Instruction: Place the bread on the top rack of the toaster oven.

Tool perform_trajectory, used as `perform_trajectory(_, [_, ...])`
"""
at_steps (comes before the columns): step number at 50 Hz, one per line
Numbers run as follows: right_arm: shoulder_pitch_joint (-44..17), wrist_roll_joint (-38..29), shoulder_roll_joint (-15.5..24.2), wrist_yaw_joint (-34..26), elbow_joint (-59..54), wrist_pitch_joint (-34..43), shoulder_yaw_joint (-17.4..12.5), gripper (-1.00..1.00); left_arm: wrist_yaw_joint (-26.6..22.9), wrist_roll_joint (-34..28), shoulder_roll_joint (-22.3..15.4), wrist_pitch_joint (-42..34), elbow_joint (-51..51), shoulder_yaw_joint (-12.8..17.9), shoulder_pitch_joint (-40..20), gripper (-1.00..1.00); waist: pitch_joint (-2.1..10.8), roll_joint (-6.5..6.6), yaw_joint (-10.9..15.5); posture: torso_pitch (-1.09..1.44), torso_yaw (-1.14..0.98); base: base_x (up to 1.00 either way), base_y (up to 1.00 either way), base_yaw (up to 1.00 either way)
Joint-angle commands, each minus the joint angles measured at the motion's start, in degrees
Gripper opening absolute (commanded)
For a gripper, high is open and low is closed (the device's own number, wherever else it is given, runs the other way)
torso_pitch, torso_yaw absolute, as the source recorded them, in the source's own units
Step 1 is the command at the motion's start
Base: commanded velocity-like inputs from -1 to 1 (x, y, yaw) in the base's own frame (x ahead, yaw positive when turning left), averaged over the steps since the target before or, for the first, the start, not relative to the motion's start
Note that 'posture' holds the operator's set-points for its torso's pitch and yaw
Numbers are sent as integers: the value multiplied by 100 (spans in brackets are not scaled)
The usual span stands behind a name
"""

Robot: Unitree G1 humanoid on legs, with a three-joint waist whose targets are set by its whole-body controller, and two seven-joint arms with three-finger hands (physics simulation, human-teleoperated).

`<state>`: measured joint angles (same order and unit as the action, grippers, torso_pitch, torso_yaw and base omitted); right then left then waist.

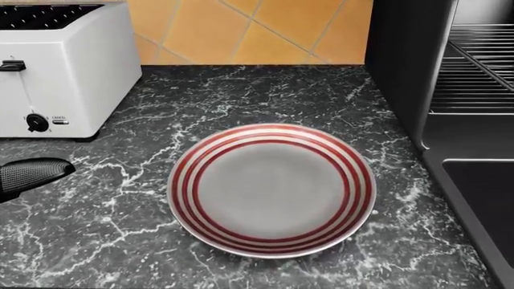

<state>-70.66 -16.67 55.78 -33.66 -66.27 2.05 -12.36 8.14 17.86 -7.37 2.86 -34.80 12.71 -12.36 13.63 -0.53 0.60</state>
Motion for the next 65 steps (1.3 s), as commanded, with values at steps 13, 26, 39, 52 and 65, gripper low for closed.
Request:
perform_trajectory(13, [-265, 83, 1, 183, 55, -261, -38, -100, -25, 0, -42, 56, -149, 19, -119, 100, 53, -57, 4, -33, 0, 0, 0, 0])
perform_trajectory(26, [-377, 20, -57, 182, -11, -311, -10, -92, -21, 15, -50, 33, -158, 14, -132, 100, 54, -53, 8, -33, 0, 0, 0, 0])
perform_trajectory(39, [-457, -31, -44, 245, -40, -334, -16, 100, -27, 14, -41, 31, -168, 9, -118, 100, 53, -56, 14, -33, 0, 0, 0, 0])
perform_trajectory(52, [-619, -15, 43, 254, 45, -283, -28, 100, -52, 8, -24, 56, -147, 3, -95, 100, 45, -64, 16, -33, 0, 0, 0, 0])
perform_trajectory(65, [-876, 64, 149, 111, 530, -122, -23, 100, -58, 23, -33, 61, -143, 18, -90, 100, 26, -52, 17, -33, 0, 0, 0, 0])
